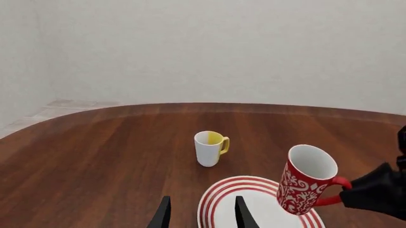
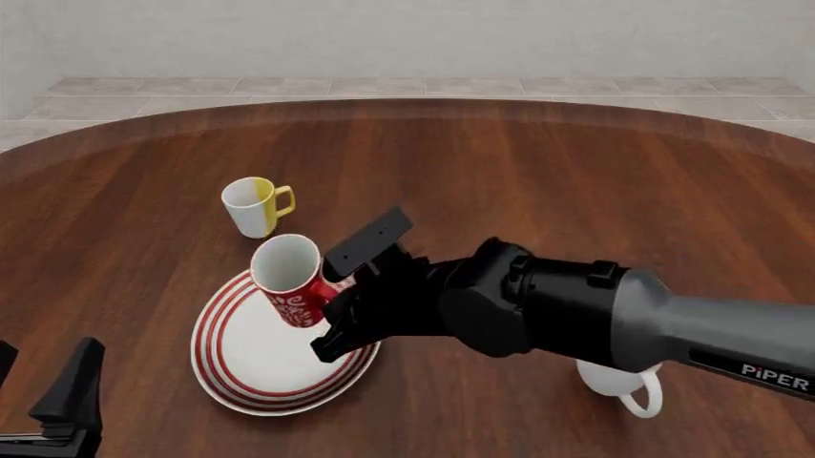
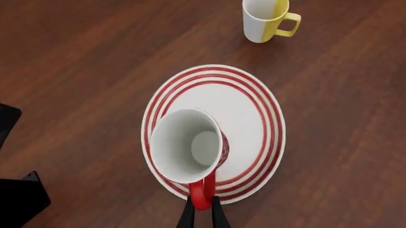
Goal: Pick up the red mug and put it on the plate
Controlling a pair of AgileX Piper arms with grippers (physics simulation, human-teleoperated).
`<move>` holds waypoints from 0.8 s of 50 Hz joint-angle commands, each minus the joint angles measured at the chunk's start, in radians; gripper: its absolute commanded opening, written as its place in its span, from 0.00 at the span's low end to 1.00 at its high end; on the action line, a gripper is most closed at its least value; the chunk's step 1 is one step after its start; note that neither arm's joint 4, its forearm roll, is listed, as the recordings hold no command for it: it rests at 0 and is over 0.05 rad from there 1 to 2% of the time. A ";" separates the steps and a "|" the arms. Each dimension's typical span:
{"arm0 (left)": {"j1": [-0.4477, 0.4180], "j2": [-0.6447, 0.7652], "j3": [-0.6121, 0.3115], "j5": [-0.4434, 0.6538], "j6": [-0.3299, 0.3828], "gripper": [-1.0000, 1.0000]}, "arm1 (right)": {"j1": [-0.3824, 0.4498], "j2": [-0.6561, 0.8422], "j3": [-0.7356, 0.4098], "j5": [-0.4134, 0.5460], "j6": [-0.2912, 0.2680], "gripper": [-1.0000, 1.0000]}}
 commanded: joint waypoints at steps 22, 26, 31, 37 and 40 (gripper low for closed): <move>0.002 0.000 0.005 -0.005 -0.004 1.00 | -0.008 0.059 -0.046 -0.005 0.021 0.00; 0.001 0.000 0.001 -0.002 -0.005 1.00 | -0.016 0.067 -0.058 -0.002 0.022 0.00; 0.002 0.000 -0.003 0.000 -0.005 1.00 | -0.017 0.077 -0.067 -0.001 0.022 0.00; 0.004 0.000 0.008 -0.012 -0.007 1.00 | -0.025 0.089 -0.080 0.000 0.020 0.00; 0.004 0.000 0.007 -0.011 -0.006 1.00 | -0.025 0.099 -0.087 0.000 0.025 0.00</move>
